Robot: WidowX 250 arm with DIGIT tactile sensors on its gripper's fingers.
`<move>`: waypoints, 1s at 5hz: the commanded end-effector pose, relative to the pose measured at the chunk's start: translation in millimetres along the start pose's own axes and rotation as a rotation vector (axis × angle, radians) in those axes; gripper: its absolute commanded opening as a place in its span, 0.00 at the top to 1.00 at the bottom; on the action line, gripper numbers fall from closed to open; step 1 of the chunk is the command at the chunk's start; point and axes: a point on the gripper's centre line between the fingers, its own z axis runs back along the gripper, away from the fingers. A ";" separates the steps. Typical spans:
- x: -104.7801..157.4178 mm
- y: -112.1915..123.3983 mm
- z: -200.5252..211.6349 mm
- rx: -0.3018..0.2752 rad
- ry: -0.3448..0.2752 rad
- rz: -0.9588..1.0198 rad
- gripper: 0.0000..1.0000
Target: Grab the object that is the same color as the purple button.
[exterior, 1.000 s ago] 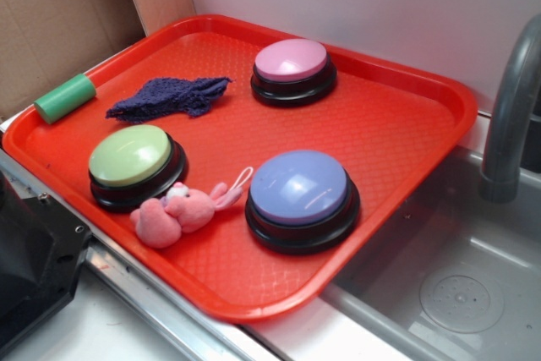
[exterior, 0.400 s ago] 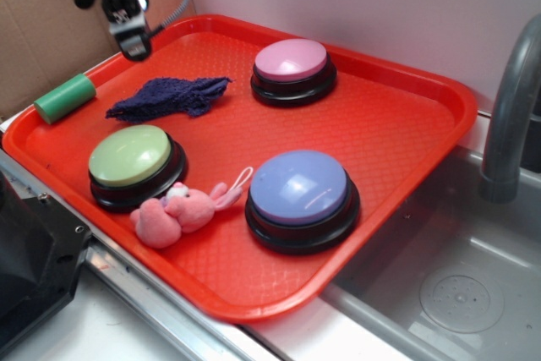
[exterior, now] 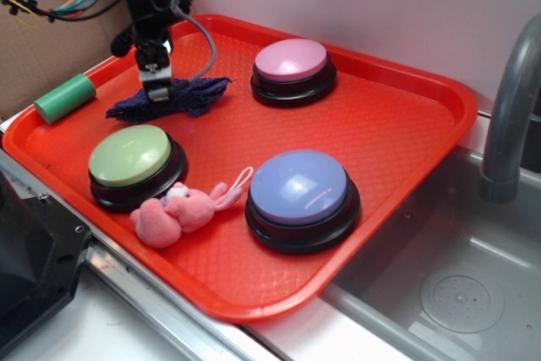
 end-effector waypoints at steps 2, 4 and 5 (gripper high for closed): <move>-1.8 0.6 -30.7 -0.045 0.015 0.076 1.00; -5.8 9.8 -26.7 -0.028 0.012 0.186 1.00; -10.2 11.6 -13.4 0.046 0.015 0.309 1.00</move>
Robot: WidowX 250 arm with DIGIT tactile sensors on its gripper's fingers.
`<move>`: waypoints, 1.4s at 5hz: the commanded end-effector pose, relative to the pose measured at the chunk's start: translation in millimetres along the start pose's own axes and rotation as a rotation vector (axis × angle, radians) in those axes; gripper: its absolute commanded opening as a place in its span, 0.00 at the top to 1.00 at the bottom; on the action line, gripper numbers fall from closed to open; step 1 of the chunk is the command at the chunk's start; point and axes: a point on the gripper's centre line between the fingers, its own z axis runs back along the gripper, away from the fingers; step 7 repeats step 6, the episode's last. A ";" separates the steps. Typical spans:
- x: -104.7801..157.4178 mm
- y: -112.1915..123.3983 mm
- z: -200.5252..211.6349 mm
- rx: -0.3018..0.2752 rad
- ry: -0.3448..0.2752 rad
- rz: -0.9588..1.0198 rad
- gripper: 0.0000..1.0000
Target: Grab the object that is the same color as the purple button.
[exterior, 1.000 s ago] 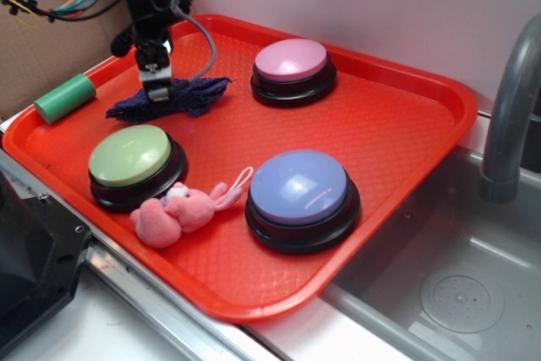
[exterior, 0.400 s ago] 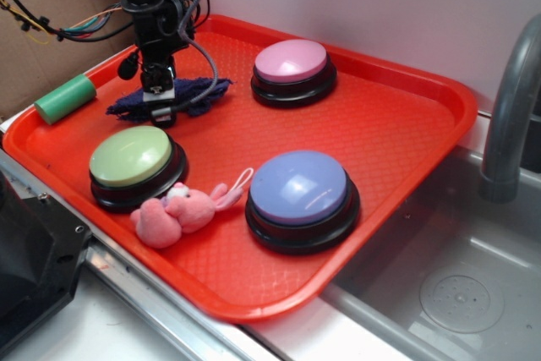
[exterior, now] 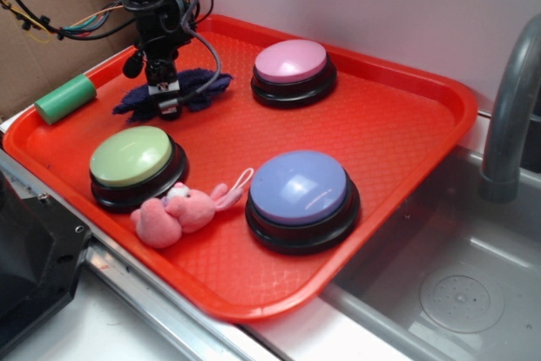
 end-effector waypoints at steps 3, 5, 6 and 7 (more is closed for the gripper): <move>12.4 -33.8 155.6 0.177 0.070 0.587 1.00; 20.1 -81.1 211.8 0.088 -0.083 0.461 1.00; 16.8 -80.4 216.6 0.111 -0.093 0.460 1.00; 16.8 -80.4 216.6 0.111 -0.093 0.460 1.00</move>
